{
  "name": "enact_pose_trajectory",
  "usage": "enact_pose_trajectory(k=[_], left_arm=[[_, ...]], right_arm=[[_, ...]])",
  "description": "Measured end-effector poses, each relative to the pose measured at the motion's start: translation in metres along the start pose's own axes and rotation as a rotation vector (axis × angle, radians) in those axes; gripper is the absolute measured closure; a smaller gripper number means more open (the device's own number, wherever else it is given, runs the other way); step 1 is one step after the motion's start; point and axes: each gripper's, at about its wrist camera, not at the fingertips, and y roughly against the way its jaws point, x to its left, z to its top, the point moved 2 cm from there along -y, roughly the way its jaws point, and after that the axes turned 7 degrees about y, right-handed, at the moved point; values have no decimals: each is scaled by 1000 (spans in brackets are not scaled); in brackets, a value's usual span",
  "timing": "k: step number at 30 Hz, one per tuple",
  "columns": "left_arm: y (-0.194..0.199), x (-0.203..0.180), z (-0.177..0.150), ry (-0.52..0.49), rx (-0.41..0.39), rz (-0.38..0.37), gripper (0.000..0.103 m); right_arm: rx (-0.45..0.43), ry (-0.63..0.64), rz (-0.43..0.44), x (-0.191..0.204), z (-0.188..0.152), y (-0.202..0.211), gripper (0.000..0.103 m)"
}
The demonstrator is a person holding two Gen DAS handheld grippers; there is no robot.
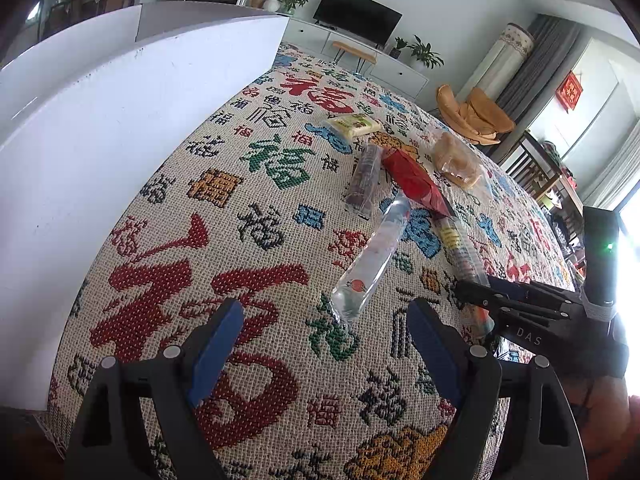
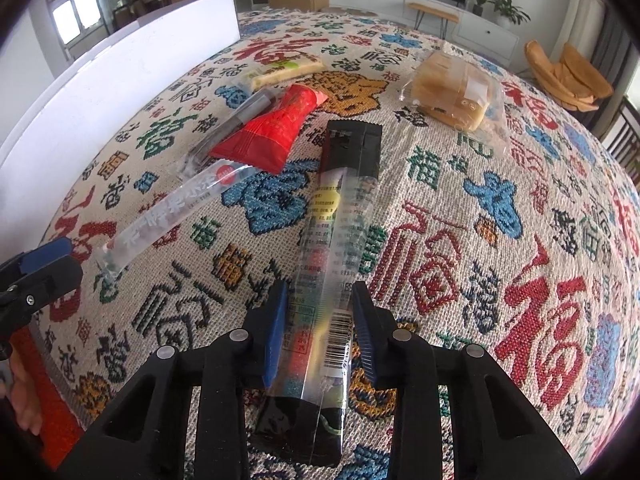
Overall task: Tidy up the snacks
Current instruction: 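Close the right tool on the clear tube packet with yellow label, then grasp the clear tube packet with red dot using the left tool while the right tool holds its tube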
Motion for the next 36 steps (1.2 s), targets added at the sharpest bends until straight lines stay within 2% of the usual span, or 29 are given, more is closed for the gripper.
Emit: enact_pose_trajectory(k=[10,20,22,23,24,26,29,33,36], left_arm=[[0,0,0,0,1,0,19],[-2,-1,-2,-4,6,3,19],[-2,-1,-3,-5,7,3,19],[-2,-1,-4,-4,5,2,19],[-2,-1,-3,-1,4,-2,19],[-1,1,-2,8,3,-18,19],[1,3,-2,17,7,-45,19],[1,-3,-3,-7,21,-86,19],[-10,-13,2,-29,102,-146,19]], right_arm=[[7,-2,-16,-16,-12,9,73],[-2,-82,-111,-73,-38,22,72],[-12,-99,-103,-81,-43,19,66],[-34,-105,-104,-83,-45,19,60],[-49,-104,-114,-84,-47,19,50],[-76,-101,-129,-86,-50,19,42],[-122,-128,-107,-93,-55,18,36],[-162,-112,-109,-94,-58,17,34],[-162,-114,-106,-94,-57,17,32]])
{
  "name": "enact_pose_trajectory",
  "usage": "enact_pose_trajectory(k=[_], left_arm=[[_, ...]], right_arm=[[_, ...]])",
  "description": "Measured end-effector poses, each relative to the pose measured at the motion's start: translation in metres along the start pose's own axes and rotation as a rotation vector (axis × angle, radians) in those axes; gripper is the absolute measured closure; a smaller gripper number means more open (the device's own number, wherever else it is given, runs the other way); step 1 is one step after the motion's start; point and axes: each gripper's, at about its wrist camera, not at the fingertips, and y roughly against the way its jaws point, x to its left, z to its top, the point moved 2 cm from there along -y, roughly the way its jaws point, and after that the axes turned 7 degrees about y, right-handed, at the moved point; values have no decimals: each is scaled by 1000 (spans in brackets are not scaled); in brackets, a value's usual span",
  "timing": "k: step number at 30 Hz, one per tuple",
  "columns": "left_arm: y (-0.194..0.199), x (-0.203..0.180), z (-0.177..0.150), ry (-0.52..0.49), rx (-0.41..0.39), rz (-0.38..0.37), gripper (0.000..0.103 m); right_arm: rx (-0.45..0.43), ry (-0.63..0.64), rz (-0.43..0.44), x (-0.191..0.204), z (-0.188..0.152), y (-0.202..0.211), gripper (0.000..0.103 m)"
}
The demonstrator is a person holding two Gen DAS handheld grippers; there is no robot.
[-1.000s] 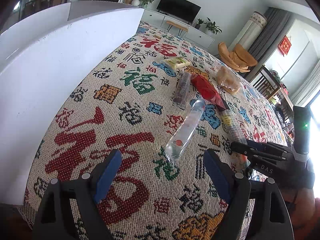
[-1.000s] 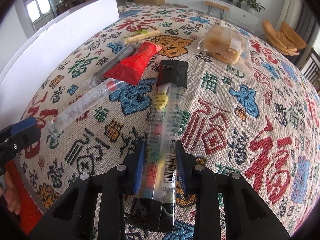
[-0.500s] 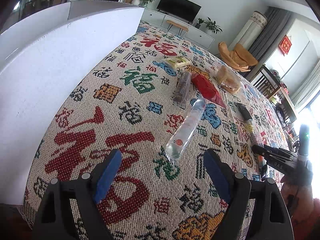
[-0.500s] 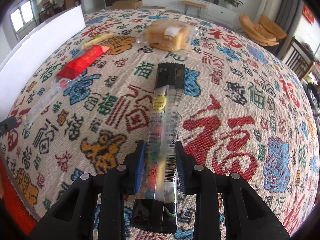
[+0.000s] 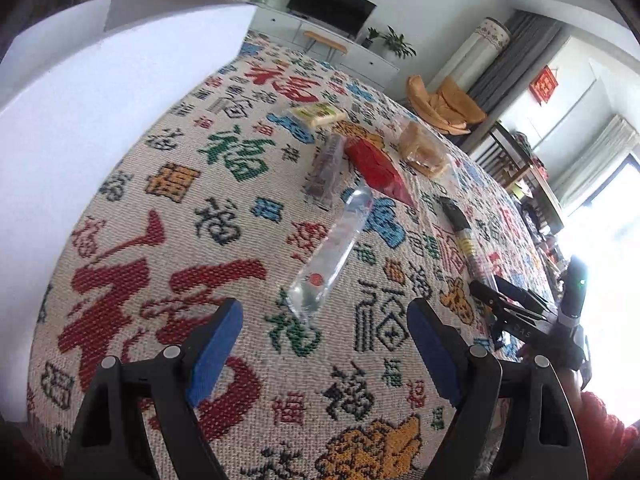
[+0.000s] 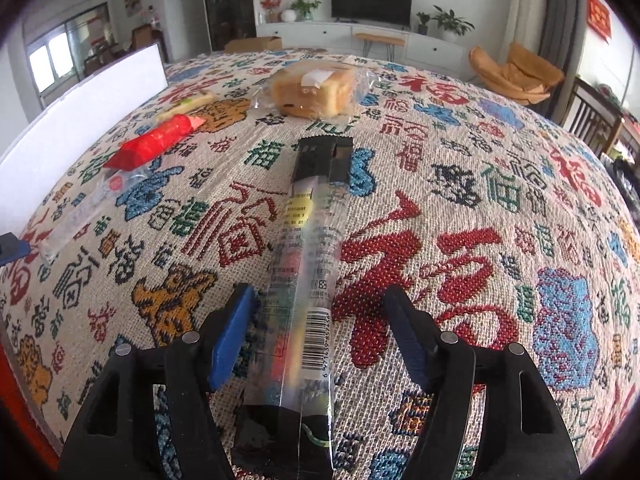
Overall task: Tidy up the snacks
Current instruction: 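Grasp the clear tube packet with red dot using the left tool while the right tool holds its tube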
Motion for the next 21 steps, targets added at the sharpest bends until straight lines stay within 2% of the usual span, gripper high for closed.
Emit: enact_pose_trajectory(k=[2,6,8,10,11,12,18,21], left_arm=[[-10,-9,9,-36,50,-10,19],[-37,-34,27,-180,109,108,21],[-52,-43,33,-226,133,161,33],[-65,-48,35,-258,158,206,66],[-68,-51,35,-288,148,239,72],[-68,-53,33,-313,145,243,82],[-44,-42,2,-275,151,184,85],[-29,-32,-9,-208,145,159,81]], right_arm=[[1,5,-3,1,-1,0,31],[1,4,-2,2,-1,0,31],[1,4,-2,2,-1,0,30],[1,4,-2,2,-1,0,30],[1,4,-2,2,-1,0,30],[1,4,-2,2,-1,0,30],[1,5,-2,2,-1,0,30],[1,5,-3,2,-1,0,30]])
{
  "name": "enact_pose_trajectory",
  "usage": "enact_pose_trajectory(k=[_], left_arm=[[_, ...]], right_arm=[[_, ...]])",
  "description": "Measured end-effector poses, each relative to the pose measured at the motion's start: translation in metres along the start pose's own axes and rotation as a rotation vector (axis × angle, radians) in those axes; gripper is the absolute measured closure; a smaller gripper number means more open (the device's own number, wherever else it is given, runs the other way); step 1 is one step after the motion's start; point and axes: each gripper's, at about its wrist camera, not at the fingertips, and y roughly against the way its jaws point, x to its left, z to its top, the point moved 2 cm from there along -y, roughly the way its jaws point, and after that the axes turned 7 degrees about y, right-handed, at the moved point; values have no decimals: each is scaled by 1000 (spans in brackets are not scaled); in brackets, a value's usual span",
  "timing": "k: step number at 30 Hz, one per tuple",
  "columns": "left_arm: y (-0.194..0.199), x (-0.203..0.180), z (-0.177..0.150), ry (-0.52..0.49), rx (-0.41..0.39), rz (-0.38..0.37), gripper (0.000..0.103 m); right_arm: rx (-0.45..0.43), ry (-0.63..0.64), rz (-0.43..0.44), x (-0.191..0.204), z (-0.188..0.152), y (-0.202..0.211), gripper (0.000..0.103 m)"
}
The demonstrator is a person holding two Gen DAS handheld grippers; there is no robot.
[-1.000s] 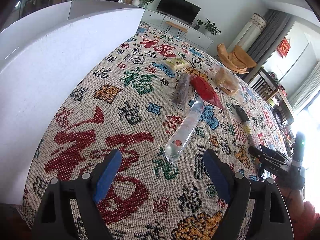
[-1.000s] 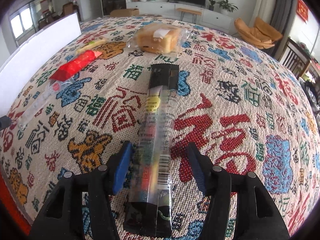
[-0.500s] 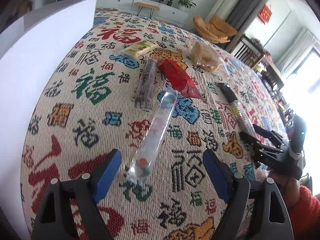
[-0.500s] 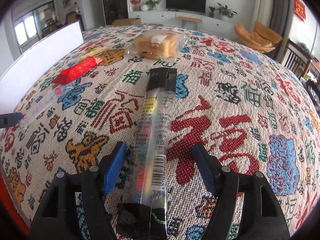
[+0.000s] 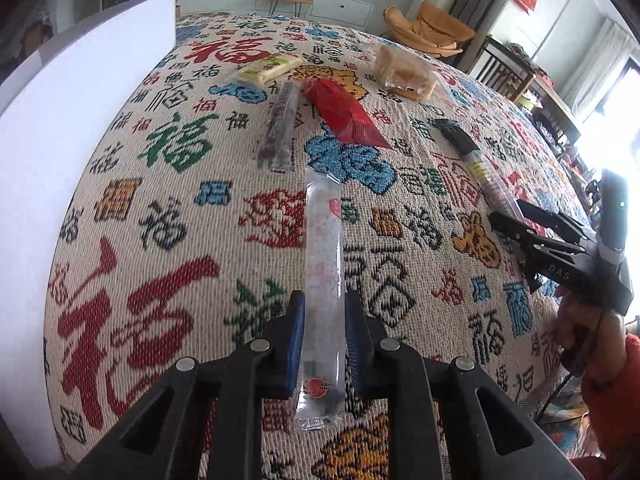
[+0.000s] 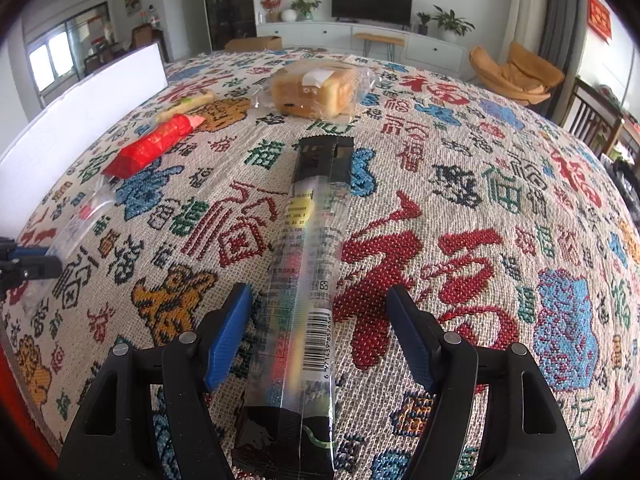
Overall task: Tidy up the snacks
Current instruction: 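Grasp the clear tube packet with red dot using the left tool while the right tool holds its tube, then carry both tube packets into the white box and open both tools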
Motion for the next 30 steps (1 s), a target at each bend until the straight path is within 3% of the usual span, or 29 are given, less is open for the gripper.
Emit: enact_pose_trajectory(k=[2,4,6,8,9,11,12,15,19,21,24,30], left_arm=[[3,3,-1,29,-10,-22,65],[4,1,1,23,-35,-2,30],[0,-5,2,-12,-57,45,27],[-7,-10,3,-61,-51,80,28],[-9,-13,4,-85,-52,101,36],[-10,-15,5,-115,-63,154,66],[-9,-14,7,-111,-60,134,85],[-4,-4,8,-43,-63,75,85],[13,4,-4,12,-104,22,85],[28,7,-7,40,-133,-19,85],[50,8,-9,67,-177,-73,85],[97,15,-7,140,-266,-185,85]], right_arm=[[0,1,-1,0,0,0,30],[1,0,-3,-1,-1,0,30],[1,-6,0,-2,-1,0,29],[4,-15,14,-4,0,0,28],[21,-20,26,-6,1,-1,28],[102,-30,61,-10,11,-3,28],[139,-49,82,-13,16,-5,28],[216,-80,122,-20,32,-12,28],[270,7,87,-12,39,-18,33],[293,31,85,-7,34,-17,62],[272,35,64,-8,29,-7,82],[173,-62,119,-22,31,42,83]])
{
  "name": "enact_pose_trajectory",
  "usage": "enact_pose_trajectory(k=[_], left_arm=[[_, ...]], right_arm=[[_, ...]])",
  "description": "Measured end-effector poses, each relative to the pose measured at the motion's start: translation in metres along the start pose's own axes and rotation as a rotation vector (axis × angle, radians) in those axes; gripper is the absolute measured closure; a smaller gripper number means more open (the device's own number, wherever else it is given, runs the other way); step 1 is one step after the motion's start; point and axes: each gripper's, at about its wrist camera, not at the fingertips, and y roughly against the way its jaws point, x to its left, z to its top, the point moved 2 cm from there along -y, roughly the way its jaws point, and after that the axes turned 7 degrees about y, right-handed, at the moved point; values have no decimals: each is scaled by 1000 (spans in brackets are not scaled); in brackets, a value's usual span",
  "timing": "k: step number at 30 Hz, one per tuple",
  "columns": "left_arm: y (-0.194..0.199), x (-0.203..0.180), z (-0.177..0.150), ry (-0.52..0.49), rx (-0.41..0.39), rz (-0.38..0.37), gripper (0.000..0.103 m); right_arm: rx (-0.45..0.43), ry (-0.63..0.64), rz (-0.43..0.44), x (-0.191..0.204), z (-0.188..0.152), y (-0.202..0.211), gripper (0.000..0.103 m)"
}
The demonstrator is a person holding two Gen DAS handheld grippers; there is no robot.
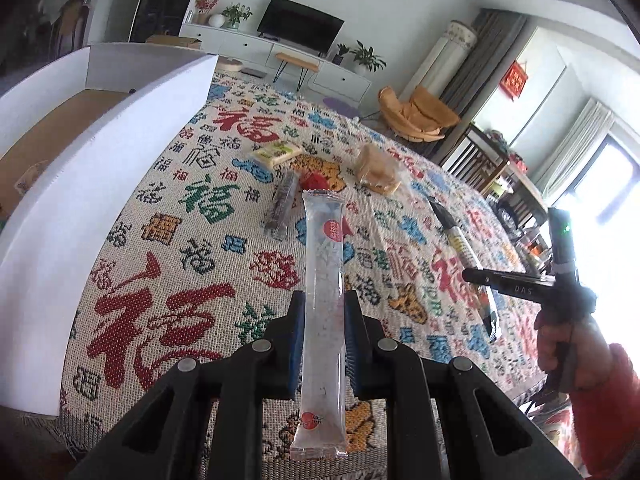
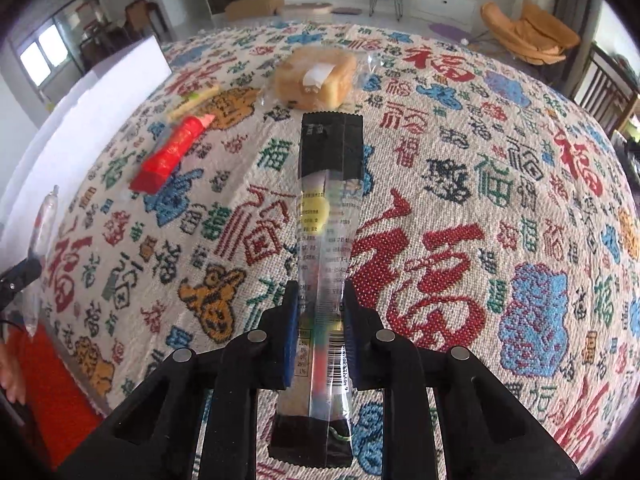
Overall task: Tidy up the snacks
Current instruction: 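Carry both tube packets into the white box and open both tools, then bring both open tools back over the snacks on the table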
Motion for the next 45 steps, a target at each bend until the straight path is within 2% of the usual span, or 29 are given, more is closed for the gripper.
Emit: enact_pose_trajectory(k=[4,7,13,16,20,21,22,23,24,25,27,29,32,35,38,41,43,45], left_arm=[[39,11,26,65,-87,-36,85],[69,31,51,107,-155,-14,85],[113,101,94,197,-249,145,85],[121,140,110,256,-268,226,85],[119,175,118,286,-279,369,83],[116,182,118,296,-275,399,68],[115,185,117,303,-269,406,46],[115,185,114,303,-274,408,37],[116,183,110,290,-291,418,28],[117,180,106,268,-306,436,27],[114,171,102,206,-312,467,27],[107,161,99,163,-306,464,27],[96,136,98,102,-312,373,27],[85,112,101,48,-300,331,27],[80,84,92,33,-299,241,27],[64,48,72,11,-291,166,16],[43,25,52,-21,-241,121,11],[15,1,31,-63,-150,95,10]], right_arm=[[-95,-2,60,14,24,40,83],[-165,58,124,53,59,63,83],[-262,243,281,177,136,79,83],[-299,350,332,251,172,76,83],[-316,405,392,330,213,53,82],[-329,409,404,345,220,45,75],[-340,412,416,356,226,38,71],[-350,412,420,364,229,32,51],[-361,406,398,369,230,27,35],[-375,395,378,369,227,25,35],[-385,388,374,362,215,22,35],[-380,405,334,349,201,17,35],[-389,443,211,306,173,9,35],[-370,426,92,240,141,1,35],[-345,342,-26,156,107,-5,35],[-304,223,-148,72,72,-12,35],[-251,132,-204,24,48,-19,35],[-199,46,-225,-13,26,-26,35]])
